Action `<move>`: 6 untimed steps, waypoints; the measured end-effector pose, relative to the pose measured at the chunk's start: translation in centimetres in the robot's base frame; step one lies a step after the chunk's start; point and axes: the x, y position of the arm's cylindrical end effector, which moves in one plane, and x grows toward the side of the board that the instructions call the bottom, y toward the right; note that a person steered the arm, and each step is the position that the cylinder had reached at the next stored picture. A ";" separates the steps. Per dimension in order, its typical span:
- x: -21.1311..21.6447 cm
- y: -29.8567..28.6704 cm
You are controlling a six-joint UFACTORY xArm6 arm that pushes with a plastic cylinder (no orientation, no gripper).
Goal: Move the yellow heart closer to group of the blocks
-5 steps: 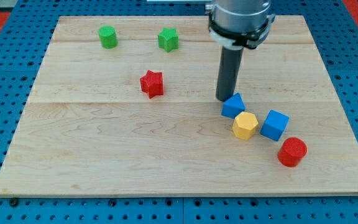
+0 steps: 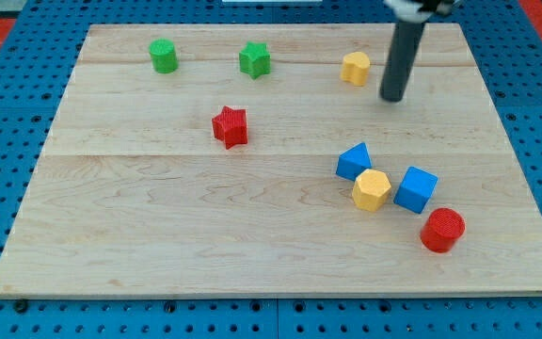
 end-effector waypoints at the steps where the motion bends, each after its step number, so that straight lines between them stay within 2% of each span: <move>1: -5.9 -2.7; 2: -3.4 -6.0; 3: 1.8 -5.9; 4: 0.1 -5.7; 5: 0.8 -9.6; 6: 6.3 -9.5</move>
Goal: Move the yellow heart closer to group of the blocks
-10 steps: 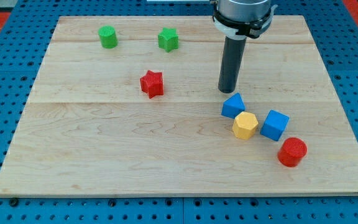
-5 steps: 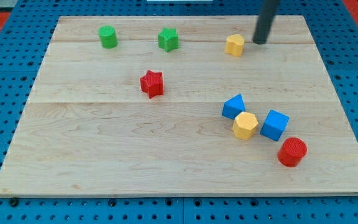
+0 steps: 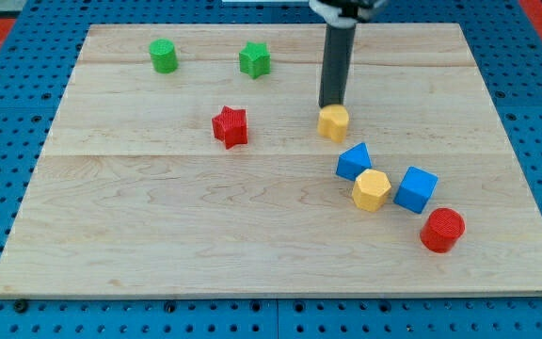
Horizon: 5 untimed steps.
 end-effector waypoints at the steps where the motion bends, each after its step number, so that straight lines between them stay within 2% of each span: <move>1: 4.8 2.0; 3: 4.5 0.6; 4: 4.3 -2.8; 5: 7.5 -2.7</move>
